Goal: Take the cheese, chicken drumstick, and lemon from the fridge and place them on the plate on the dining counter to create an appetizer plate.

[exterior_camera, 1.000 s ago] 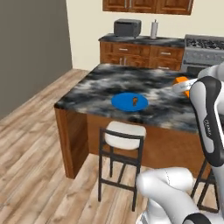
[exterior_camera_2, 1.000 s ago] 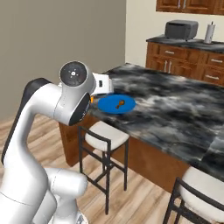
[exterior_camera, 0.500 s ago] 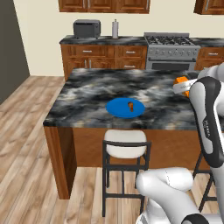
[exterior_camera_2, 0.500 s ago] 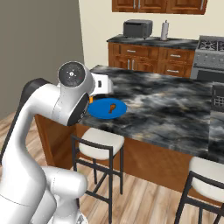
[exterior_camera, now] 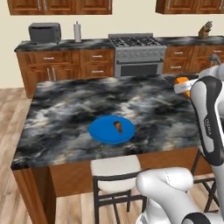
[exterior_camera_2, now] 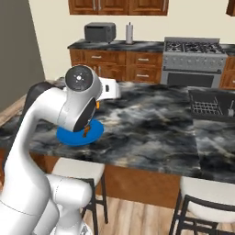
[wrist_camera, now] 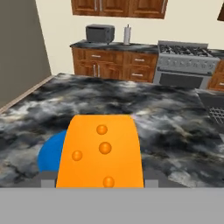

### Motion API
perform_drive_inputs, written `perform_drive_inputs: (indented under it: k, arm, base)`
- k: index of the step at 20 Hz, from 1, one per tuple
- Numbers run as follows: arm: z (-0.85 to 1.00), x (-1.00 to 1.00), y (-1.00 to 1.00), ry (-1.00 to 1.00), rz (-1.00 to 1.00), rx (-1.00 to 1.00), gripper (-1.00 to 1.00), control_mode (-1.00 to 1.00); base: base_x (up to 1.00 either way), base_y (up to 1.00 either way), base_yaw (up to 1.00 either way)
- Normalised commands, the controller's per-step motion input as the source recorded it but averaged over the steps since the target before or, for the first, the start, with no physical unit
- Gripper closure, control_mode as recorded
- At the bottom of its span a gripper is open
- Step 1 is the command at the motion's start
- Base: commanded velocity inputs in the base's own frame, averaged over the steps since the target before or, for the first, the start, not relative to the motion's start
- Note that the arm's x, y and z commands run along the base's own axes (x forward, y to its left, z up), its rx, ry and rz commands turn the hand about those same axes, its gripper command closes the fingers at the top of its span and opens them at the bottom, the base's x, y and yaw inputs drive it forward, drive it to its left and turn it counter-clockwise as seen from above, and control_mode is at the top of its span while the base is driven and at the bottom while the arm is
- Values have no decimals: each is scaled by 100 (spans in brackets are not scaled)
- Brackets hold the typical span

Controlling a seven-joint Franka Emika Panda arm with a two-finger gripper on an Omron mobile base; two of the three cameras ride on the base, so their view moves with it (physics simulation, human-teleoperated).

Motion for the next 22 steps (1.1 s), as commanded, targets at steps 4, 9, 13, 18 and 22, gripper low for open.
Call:
perform_drive_inputs:
  k: [4,9,13,18,22]
  arm:
    - [0,0,0,0,0,0,100,100]
    - [0,0,0,0,0,0,100,100]
    - [0,0,0,0,0,0,100,100]
    - [-7,20,57,0,-11,0,100,-100]
    - [-3,1,55,8,0,0,100,-100]
  base:
    - [56,79,-40]
    - [50,73,-41]
    - [34,63,-34]
    - [0,0,0]
    - [0,0,0]
